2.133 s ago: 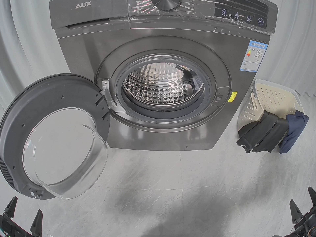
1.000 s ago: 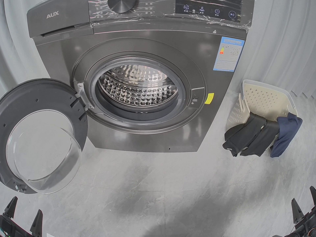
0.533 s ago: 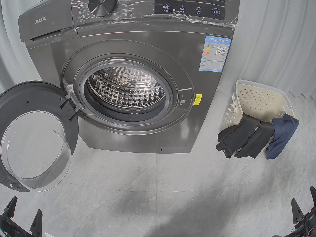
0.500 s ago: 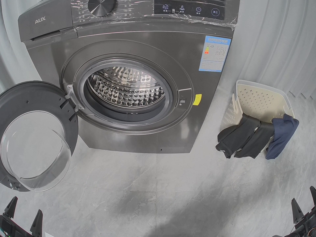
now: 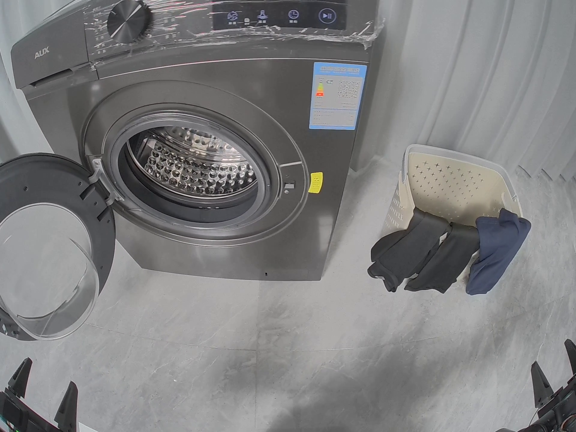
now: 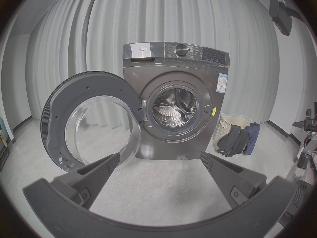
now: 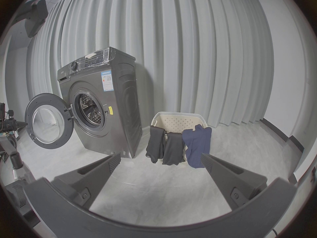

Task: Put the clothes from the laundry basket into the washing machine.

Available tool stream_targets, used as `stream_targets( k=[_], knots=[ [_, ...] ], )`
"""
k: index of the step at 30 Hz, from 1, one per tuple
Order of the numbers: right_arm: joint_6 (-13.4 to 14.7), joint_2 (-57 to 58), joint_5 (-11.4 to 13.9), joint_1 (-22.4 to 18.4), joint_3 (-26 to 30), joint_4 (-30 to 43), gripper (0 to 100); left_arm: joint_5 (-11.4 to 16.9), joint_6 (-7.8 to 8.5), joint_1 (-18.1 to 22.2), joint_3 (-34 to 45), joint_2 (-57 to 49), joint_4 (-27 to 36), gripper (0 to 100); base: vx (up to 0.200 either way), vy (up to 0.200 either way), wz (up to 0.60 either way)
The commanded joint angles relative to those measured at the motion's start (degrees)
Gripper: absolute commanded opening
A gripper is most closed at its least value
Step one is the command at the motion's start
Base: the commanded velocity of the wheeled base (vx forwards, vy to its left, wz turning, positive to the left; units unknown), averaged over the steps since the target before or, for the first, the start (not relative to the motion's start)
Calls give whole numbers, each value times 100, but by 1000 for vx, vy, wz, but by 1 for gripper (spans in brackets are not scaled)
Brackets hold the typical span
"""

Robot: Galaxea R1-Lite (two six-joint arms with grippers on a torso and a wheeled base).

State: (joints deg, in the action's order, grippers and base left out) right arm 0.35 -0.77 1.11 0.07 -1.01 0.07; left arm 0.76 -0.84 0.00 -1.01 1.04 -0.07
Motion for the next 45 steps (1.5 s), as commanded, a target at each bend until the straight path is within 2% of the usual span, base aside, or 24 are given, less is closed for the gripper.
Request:
stream_targets(
  k=[1, 4, 16, 22, 31, 45],
  knots=[
    [0, 77, 3, 1, 92, 1, 100, -5, -4, 0, 101, -86, -1, 100, 0, -200, 0],
    [0, 77, 3, 1, 92, 1, 100, 4, -4, 0, 101, -86, -1, 100, 0, -200, 0],
    [0, 77, 3, 1, 101, 1, 100, -5, -4, 0, 101, -86, -1, 100, 0, 0, 0],
    [0, 77, 3, 1, 92, 1, 100, 4, -4, 0, 101, -86, -1, 100, 200, 0, 0],
    [0, 77, 3, 1, 92, 1, 100, -5, -4, 0, 101, -86, -1, 100, 0, 0, 0],
    [-9, 77, 3, 1, 92, 1, 100, -5, -4, 0, 101, -86, -1, 100, 0, -200, 0]
  ],
)
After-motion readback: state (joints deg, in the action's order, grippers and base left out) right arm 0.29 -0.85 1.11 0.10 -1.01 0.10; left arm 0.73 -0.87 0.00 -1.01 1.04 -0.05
